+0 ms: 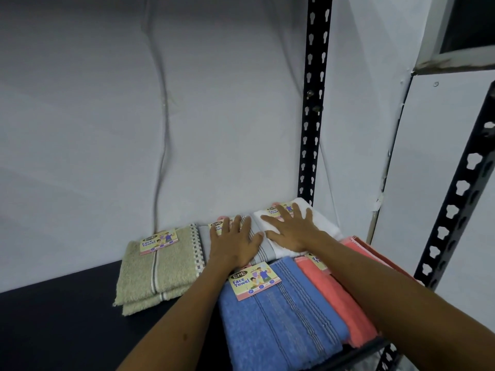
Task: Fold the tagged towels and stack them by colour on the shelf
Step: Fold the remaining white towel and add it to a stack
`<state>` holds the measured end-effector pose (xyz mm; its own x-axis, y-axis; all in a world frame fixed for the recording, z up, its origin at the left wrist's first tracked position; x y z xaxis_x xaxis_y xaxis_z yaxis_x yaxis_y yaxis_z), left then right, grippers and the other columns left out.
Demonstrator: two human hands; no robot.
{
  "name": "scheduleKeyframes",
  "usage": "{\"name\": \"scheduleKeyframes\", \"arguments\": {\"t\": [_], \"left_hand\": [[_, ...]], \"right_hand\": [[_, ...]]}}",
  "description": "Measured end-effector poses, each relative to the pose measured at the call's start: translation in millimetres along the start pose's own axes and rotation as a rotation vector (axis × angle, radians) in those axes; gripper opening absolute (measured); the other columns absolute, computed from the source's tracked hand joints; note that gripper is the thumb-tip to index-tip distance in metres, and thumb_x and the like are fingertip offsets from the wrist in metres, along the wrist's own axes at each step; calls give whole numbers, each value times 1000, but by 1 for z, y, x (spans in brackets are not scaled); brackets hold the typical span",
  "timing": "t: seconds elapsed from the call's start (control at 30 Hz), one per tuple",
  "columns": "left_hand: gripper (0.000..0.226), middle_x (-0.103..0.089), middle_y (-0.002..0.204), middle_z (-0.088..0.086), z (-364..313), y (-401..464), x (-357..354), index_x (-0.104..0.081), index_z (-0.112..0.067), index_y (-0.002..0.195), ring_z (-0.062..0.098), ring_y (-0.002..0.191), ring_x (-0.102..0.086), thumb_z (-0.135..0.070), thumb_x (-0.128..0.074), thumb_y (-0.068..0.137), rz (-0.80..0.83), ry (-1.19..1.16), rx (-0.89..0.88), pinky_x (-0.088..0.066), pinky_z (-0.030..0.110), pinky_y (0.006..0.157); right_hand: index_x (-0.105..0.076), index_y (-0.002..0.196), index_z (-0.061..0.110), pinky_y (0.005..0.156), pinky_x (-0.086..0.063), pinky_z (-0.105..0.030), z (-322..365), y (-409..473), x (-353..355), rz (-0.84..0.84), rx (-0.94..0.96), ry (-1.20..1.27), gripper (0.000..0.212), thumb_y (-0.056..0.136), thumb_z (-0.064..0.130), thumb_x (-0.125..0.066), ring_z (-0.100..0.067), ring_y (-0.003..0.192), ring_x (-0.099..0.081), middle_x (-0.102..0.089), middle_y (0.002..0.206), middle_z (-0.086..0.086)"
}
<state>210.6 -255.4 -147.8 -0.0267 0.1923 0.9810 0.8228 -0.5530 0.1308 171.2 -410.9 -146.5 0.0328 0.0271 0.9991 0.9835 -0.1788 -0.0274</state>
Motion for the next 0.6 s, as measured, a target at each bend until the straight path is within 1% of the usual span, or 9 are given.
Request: {"name": "scheduleKeyframes", "arguments": {"t": [0.1, 0.2, 0.27, 0.33, 0.4, 0.47, 0.53, 0.6], "left_hand": [[69, -10, 165, 1, -1, 0, 0, -11, -27, 157, 28, 151, -4, -63, -17, 98, -17, 14, -1, -3, 58, 117], [70, -9, 165, 1, -1, 0, 1, -10, -26, 157, 28, 151, -4, -63, -17, 98, -1, 1, 2, -2, 57, 117], [68, -12, 164, 5, -1, -1, 4, -15, -26, 156, 29, 150, -7, -63, -19, 98, -18, -11, 1, -4, 58, 117], [65, -24, 159, 11, -2, -3, 11, -27, -25, 151, 31, 148, -15, -61, -23, 98, -83, 10, -1, -10, 58, 115], [60, -38, 148, 14, -3, -6, 18, -42, -22, 141, 33, 142, -25, -60, -27, 97, -141, 61, 7, -18, 57, 112], [56, -48, 138, 14, -5, -9, 23, -50, -20, 132, 34, 134, -35, -58, -29, 97, -169, 100, 5, -27, 53, 108], [54, -53, 132, 14, -5, -13, 26, -54, -18, 129, 34, 128, -40, -56, -30, 98, -187, 93, -13, -33, 49, 103], [53, -52, 132, 15, -4, -15, 26, -54, -17, 130, 34, 128, -41, -54, -33, 98, -166, 51, -28, -35, 48, 103]], "right_hand": [[4, 152, 49, 113, 6, -65, 1, -2, 0, 10, 33, -31, 62, 97, 66, -19, -42, 147, 14, 20, 163, 3], [6, 153, 45, 114, 4, -66, 3, -4, 3, 6, 76, -75, 63, 98, 63, -19, -44, 147, 12, 19, 163, 0], [-1, 155, 40, 114, 2, -66, 10, -8, 7, -16, 123, -119, 60, 100, 58, -20, -43, 148, 8, 12, 164, -3], [-14, 156, 34, 114, 0, -66, 17, -13, 14, -45, 162, -137, 57, 103, 52, -23, -40, 149, 4, 2, 165, -5], [-23, 154, 31, 114, 1, -65, 16, -19, 22, -33, 144, -14, 56, 102, 53, -28, -34, 150, 5, -2, 165, -3], [-27, 153, 32, 115, 5, -63, 8, -25, 27, 5, 103, 130, 59, 99, 56, -35, -26, 151, 7, -2, 165, 1], [-24, 153, 37, 116, 7, -61, 1, -33, 26, 60, 86, 142, 64, 96, 59, -42, -23, 151, 8, 0, 165, 3], [-19, 153, 42, 116, 6, -61, -2, -40, 22, 107, 76, 124, 69, 92, 59, -49, -23, 151, 8, 2, 165, 3]]}}
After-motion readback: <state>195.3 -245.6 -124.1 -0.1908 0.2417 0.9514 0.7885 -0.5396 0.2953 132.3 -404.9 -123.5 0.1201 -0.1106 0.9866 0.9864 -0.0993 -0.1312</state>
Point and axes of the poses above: each hand's wrist, its own y-axis towards the middle knuckle, its own x-axis out of the back of the hand, z = x × y, the point moved 7 cm from there along y, towards the middle knuckle
